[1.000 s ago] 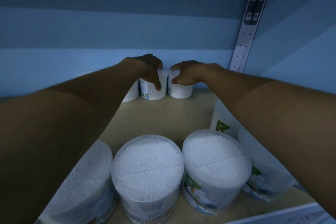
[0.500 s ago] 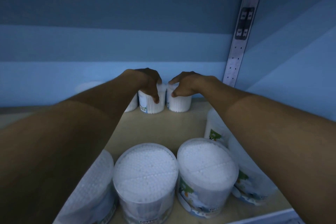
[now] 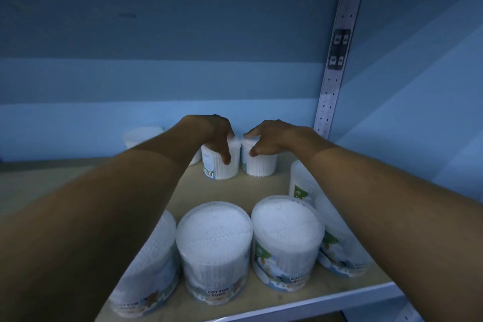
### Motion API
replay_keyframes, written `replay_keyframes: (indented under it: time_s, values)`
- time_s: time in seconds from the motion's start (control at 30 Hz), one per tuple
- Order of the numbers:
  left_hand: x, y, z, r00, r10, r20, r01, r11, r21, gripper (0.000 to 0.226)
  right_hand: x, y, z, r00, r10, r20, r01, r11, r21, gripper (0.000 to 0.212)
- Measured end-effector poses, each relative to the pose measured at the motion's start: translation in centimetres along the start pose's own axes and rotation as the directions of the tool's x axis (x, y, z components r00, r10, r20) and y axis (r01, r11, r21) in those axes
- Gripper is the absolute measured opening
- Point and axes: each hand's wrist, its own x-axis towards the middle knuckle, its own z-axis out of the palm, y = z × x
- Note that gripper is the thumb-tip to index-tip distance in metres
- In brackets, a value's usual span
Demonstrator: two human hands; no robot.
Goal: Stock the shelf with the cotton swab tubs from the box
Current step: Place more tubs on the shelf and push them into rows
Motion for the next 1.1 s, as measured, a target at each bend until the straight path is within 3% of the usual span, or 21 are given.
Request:
replay_keyframes:
  time_s: [0.47,0.83,0.97,1.1]
  values:
    - [-5.1,1.2,-0.3,0.999,0.034,0.035,-0.031,0.997,-0.065,0.083,-4.7,-0.8,-0.5,0.999,-0.023,0.029,0.022,0.999,0.044,0.067]
    - [-8.1,1.2,-0.5,0.995,0.055,0.078,-0.054,0.999,-0.006,0.087,-7.7,-1.5,-1.0,0.996,-0.029,0.084,0.023,0.997,0.068,0.067]
    - [-8.5,0.4,-1.1,0.987,0.064,0.145,-0.068,0.997,0.023,0.095,-8.3,-1.6,-1.6,0.986,-0.072,0.151,0.066,0.997,0.044,0.067]
    - [-9.1,-0.6,-1.6,0.986,0.077,0.148,-0.076,0.997,-0.011,0.103,-8.5,-1.7,-1.9,0.993,-0.062,0.099,0.061,0.998,0.015,0.064]
